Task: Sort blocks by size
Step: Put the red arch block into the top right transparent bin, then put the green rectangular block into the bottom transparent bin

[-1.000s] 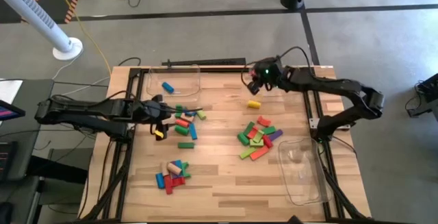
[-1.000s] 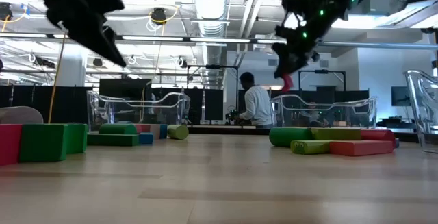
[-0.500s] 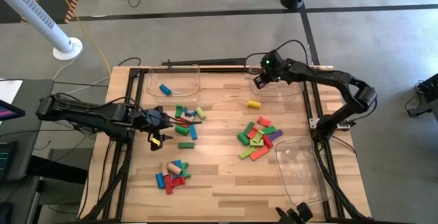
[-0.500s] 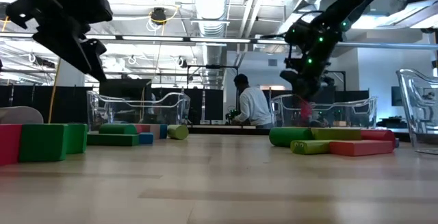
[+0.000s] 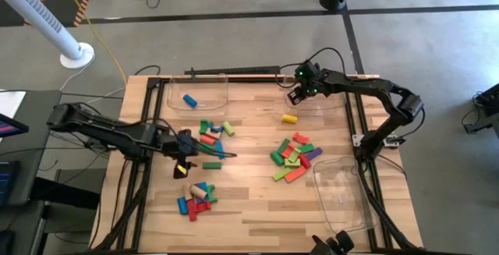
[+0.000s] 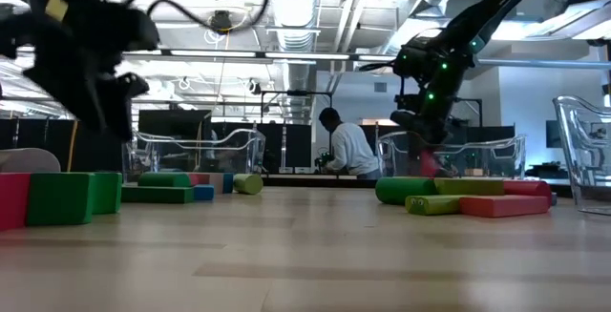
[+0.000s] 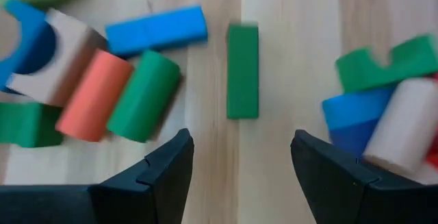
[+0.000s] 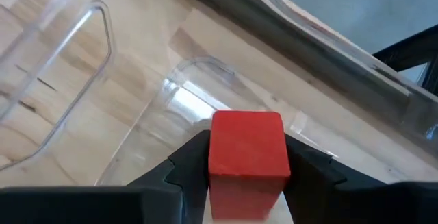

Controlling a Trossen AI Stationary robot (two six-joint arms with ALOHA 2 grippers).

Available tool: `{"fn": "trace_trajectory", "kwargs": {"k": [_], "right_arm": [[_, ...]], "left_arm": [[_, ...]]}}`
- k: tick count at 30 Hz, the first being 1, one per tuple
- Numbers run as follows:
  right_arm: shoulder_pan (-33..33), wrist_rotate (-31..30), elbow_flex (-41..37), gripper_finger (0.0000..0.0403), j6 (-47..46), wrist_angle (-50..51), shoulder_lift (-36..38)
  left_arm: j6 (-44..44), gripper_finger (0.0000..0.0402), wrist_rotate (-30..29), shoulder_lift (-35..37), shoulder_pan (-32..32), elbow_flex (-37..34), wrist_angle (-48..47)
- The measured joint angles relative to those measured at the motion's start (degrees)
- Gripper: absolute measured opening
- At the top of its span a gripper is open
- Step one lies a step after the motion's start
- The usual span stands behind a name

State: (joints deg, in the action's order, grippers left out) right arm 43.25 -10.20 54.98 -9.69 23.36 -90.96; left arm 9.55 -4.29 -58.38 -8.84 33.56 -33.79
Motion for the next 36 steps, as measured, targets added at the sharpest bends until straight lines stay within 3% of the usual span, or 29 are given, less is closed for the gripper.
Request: {"fn": "trace_trajectory", "kwargs": {"k": [11, 25, 36], "right_arm": [[0.0, 1.5, 0.0, 0.0218, 0.0, 0.6, 0.0], [-1.6, 1.6, 0.0, 0.0235, 0.1, 0.4, 1.6], [-4.8, 1.6, 0.0, 0.0235, -0.2, 0.6, 10.3]], "left_arm": [[-1.8, 0.0235, -0.2, -16.5, -0.4, 0.0, 6.3], [-2.3, 0.0235, -2.0, -17.5, -0.4, 0.0, 12.8], [-1.9, 0.0214, -0.9, -21.2, -0.4, 0.1, 15.5]]}}
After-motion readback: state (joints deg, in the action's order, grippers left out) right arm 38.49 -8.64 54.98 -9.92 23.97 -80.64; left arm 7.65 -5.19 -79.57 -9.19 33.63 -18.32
